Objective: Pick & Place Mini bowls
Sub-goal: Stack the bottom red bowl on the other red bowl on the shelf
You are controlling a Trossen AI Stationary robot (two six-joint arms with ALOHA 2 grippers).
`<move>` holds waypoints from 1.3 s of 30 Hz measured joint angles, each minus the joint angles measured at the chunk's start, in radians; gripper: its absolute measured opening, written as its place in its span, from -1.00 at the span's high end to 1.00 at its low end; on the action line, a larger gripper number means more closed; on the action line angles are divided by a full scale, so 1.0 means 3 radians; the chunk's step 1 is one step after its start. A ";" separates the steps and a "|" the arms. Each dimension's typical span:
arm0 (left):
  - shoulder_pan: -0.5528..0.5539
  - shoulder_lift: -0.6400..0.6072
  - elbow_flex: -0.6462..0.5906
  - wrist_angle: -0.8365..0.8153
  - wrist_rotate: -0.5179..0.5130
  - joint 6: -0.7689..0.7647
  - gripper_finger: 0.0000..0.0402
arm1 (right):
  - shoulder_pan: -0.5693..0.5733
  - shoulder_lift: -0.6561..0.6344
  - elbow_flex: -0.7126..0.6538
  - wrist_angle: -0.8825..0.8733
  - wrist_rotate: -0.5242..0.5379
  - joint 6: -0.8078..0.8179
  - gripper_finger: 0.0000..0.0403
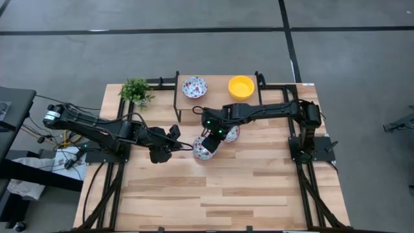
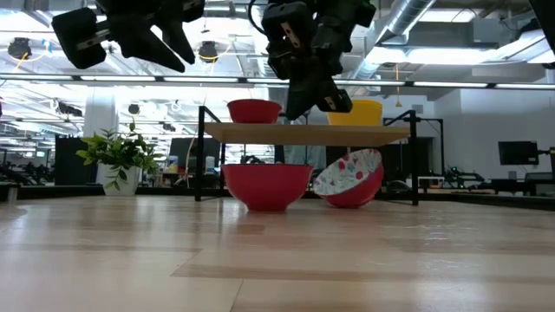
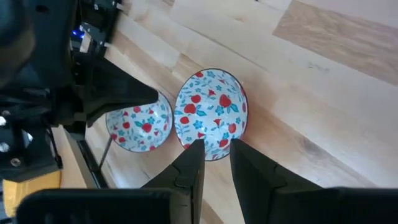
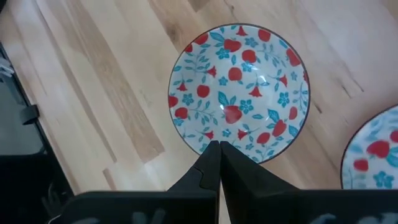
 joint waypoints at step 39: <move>0.0388 0.1296 0.0001 0.0628 0.0902 0.0324 0.62 | 0.0611 -0.0002 0.0000 -0.0795 0.0263 -0.0383 1.00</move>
